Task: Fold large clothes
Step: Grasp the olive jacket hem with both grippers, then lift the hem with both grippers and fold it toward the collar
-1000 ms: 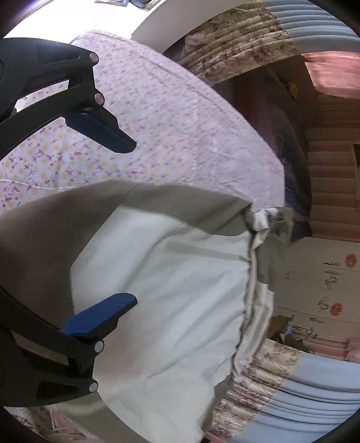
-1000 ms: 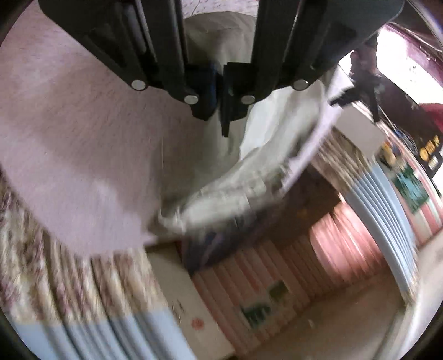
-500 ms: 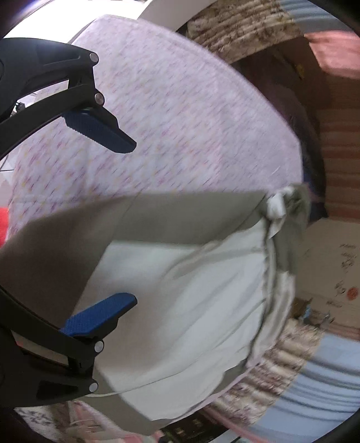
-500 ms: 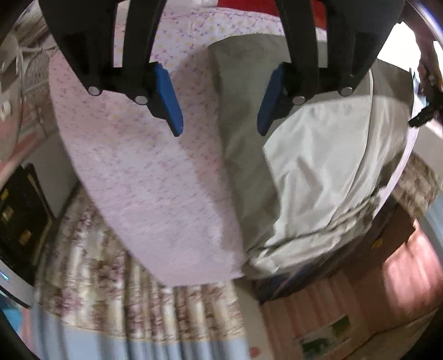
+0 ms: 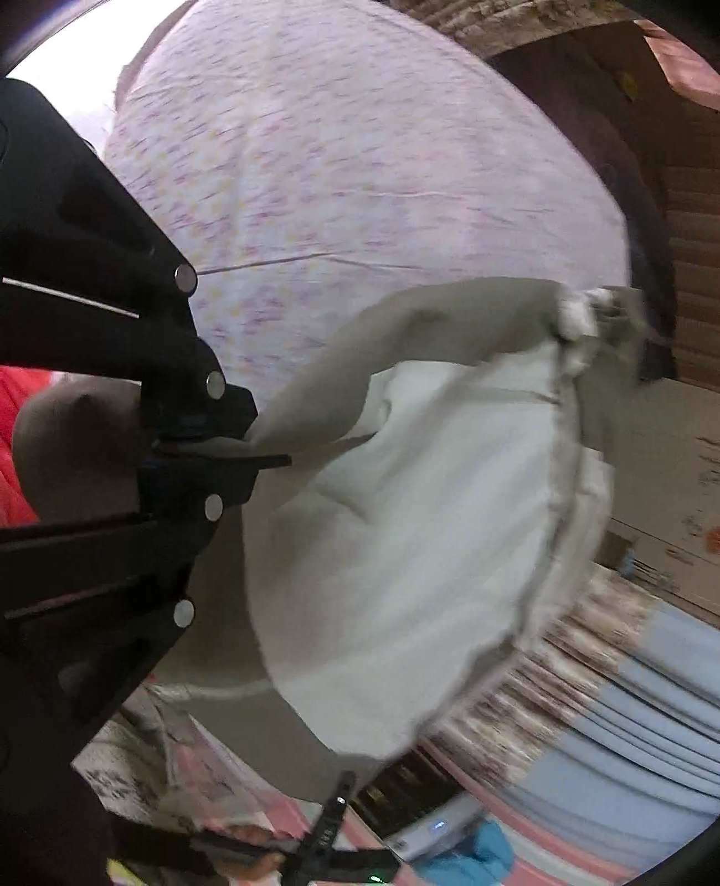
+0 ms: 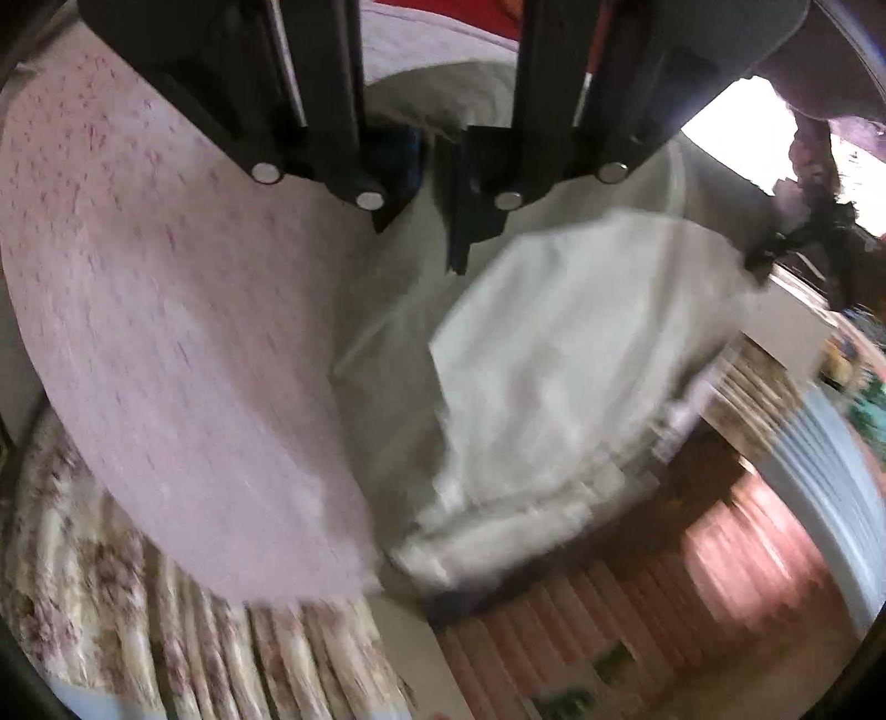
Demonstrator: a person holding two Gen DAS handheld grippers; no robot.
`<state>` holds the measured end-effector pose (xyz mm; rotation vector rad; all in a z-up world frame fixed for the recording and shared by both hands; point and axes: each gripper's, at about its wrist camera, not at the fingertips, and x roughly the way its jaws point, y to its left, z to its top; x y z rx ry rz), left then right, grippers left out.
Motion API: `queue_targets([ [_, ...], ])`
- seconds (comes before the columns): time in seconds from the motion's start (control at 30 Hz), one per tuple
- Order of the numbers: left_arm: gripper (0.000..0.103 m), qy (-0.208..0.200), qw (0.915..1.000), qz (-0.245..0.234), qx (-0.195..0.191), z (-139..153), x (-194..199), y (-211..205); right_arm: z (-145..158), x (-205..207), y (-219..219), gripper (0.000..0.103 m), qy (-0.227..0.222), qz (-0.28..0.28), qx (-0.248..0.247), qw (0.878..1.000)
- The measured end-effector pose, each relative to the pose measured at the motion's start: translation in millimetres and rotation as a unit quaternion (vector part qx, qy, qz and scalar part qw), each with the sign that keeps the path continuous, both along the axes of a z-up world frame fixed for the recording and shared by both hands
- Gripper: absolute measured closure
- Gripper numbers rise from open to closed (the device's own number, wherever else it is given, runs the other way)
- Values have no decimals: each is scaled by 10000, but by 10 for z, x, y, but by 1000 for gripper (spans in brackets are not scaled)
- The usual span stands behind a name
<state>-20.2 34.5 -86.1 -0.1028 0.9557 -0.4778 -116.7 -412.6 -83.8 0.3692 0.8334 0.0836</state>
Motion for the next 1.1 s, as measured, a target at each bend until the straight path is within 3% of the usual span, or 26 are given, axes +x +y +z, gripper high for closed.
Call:
queue_targets([
  [0.13,100,-819,9965,112,-149,583,180,46,488,123,83,96,-834,80,45,9965],
  [0.27,100,-1239,9909,378,-359,998,537,125,861,466,81,96,-1448,-23,68,9894],
  [0.37,99,-1393,9879,586,-353,1184,900,142,1108,844,57,96,-1755,-183,-34,9843],
  [0.53,98,-1488,9861,731,-125,1380,1573,99,1416,1623,-20,97,-1871,-346,-334,9812],
  [0.73,97,-1423,9847,888,467,1415,2580,-112,1587,2838,-72,97,-1556,-403,-958,9823],
  [0.8,97,-1381,9821,902,914,1295,2918,-265,1541,3215,-76,97,-1328,-401,-1171,9834],
  [1.0,96,-1003,9806,883,1434,729,3748,-491,936,4284,-123,97,-390,-424,-1784,9823],
  [1.1,95,-618,9839,805,1472,445,4044,-514,585,4596,-217,97,132,-432,-1631,9856],
])
